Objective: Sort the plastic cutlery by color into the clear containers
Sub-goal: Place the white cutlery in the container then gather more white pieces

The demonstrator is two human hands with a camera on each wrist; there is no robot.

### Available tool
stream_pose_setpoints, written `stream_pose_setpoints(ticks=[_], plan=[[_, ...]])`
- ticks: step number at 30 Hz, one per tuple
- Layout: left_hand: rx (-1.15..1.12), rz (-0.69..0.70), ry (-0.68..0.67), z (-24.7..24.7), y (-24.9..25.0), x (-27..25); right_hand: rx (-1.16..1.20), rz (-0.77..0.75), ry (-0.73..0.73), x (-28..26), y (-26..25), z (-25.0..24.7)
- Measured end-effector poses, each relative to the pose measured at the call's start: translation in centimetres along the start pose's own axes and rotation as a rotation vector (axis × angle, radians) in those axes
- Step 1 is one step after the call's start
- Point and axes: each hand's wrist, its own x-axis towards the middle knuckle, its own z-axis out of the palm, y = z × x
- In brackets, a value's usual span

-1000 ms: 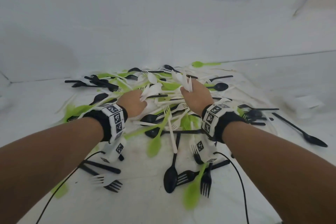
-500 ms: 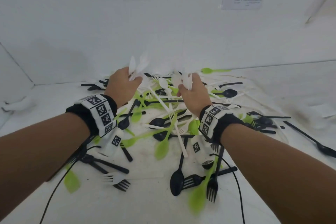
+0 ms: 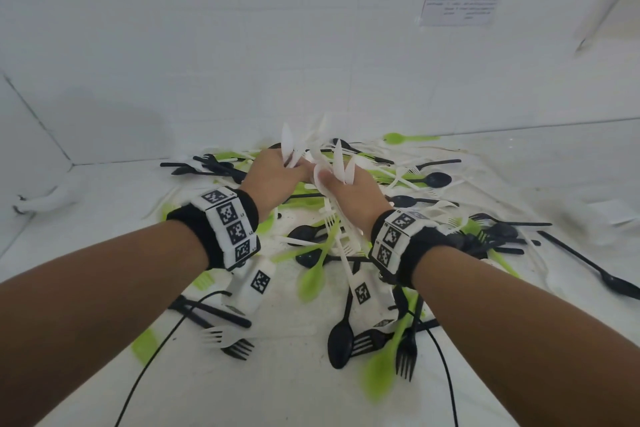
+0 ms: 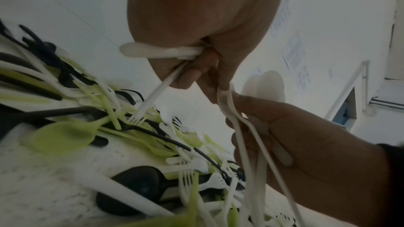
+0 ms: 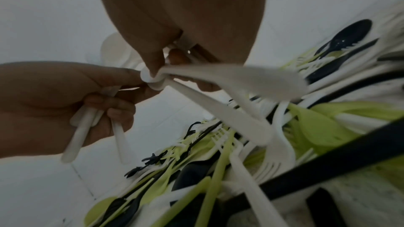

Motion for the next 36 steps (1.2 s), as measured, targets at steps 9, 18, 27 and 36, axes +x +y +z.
stream_pose_setpoints(ticks=[9, 18, 27, 36], plan=[[-0.049, -0.206, -0.118, -0.7, -0.8, -1.1, 0.118, 0.129, 0.308, 0.7, 1.1, -1.9], [-0.072, -0.093, -0.240, 0.9, -1.5, -1.7, 0.286, 0.126, 0.288, 1.1, -0.1, -0.4], [-0.189, -0.134, -0.250, 1.5, -1.8, -2.4, 0.360, 0.148, 0.266, 0.8, 0.6, -1.1], [-0.311, -0.241, -0.344, 2.4, -2.5, -2.8, 0.101, 0.002, 0.208, 0.2, 2.4, -2.8]])
